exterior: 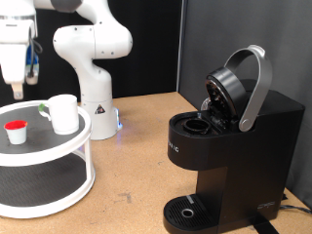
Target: Make a cup of coffee with the keurig machine
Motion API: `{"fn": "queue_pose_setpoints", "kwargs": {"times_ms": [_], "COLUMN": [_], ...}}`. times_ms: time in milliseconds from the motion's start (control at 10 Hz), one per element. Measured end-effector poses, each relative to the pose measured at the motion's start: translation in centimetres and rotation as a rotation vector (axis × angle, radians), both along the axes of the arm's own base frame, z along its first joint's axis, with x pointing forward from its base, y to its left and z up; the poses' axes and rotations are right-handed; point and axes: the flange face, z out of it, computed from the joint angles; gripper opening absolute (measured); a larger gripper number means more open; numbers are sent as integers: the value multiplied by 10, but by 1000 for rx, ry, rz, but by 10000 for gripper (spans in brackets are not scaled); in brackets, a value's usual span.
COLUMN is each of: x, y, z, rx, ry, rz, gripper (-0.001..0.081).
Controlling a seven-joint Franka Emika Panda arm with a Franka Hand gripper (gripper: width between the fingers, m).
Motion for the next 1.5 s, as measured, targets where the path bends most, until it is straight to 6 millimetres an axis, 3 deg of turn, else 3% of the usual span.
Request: {"fn": "queue_pose_setpoints", "kwargs": {"times_ms": [600,1500], "x": [7,-2], "y": [-9,-12], "z": [-40,-61], "rx": [-7,-22], "ry": [-21,-31], "rz": [22,47], "gripper": [805,805]}}
